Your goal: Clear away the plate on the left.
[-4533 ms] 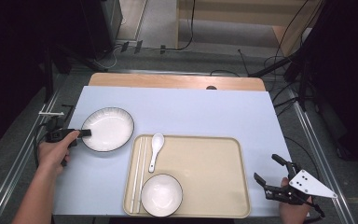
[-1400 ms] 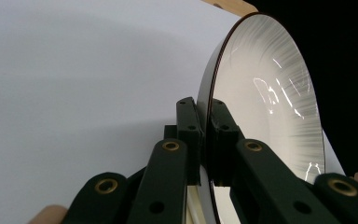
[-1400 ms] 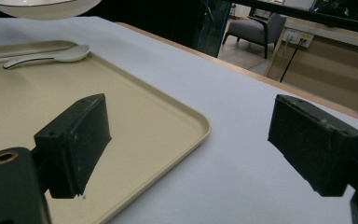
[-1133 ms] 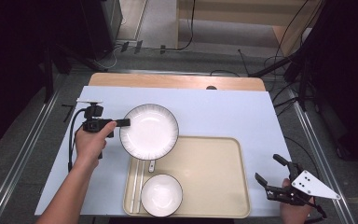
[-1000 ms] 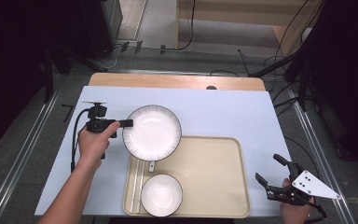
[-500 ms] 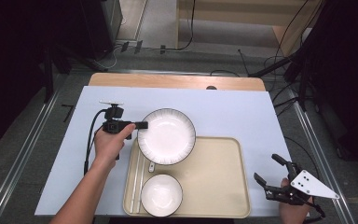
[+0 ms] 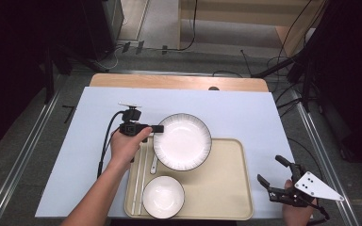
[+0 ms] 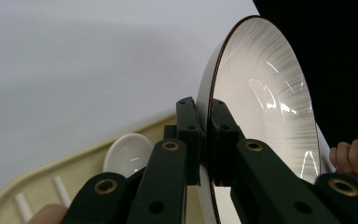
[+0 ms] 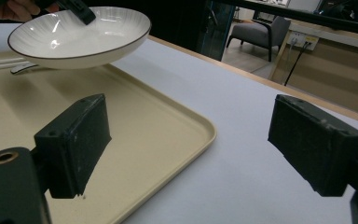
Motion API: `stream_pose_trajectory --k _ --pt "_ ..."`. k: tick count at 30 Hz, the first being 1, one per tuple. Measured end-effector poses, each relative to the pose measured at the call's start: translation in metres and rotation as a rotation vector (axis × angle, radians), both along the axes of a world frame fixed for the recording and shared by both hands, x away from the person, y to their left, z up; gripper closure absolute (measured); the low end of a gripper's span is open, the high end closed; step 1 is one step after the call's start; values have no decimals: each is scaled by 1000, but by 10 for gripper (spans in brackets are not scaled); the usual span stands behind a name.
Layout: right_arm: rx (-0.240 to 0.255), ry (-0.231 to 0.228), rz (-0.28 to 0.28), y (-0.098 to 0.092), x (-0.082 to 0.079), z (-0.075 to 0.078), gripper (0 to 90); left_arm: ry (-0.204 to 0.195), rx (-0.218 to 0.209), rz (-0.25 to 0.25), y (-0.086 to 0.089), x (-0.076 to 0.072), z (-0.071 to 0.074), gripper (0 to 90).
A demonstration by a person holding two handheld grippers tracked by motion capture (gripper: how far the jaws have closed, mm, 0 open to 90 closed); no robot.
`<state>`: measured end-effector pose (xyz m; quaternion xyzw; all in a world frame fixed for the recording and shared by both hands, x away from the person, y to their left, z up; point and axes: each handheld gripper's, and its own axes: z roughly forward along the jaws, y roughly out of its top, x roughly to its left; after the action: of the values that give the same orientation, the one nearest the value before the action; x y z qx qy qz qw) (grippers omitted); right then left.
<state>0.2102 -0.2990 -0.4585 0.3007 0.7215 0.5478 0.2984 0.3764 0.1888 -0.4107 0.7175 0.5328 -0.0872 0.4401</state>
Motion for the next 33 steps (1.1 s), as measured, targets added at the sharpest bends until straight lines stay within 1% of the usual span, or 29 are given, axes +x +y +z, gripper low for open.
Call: stream_pose_trajectory --k 7,12,15,18,23,27,33 --pt "2 1 0 0 0 0 130 10 -4 -38 -19 1 -4 866" --pt "2 0 -1 0 0 0 130 22 4 -69 -33 1 -9 865" --pt "1 -4 0 -1 0 0 130 29 4 -99 -42 2 -13 863" --pt "2 -3 1 -1 0 0 130 38 3 -112 -47 2 -15 864" --pt "2 -2 3 -1 1 0 130 53 12 -134 -55 2 -21 863" --pt "2 -2 0 -1 0 0 130 77 6 -156 -59 3 -26 862" --pt "2 -3 -2 -1 0 0 131 92 31 -169 -64 4 -31 860"
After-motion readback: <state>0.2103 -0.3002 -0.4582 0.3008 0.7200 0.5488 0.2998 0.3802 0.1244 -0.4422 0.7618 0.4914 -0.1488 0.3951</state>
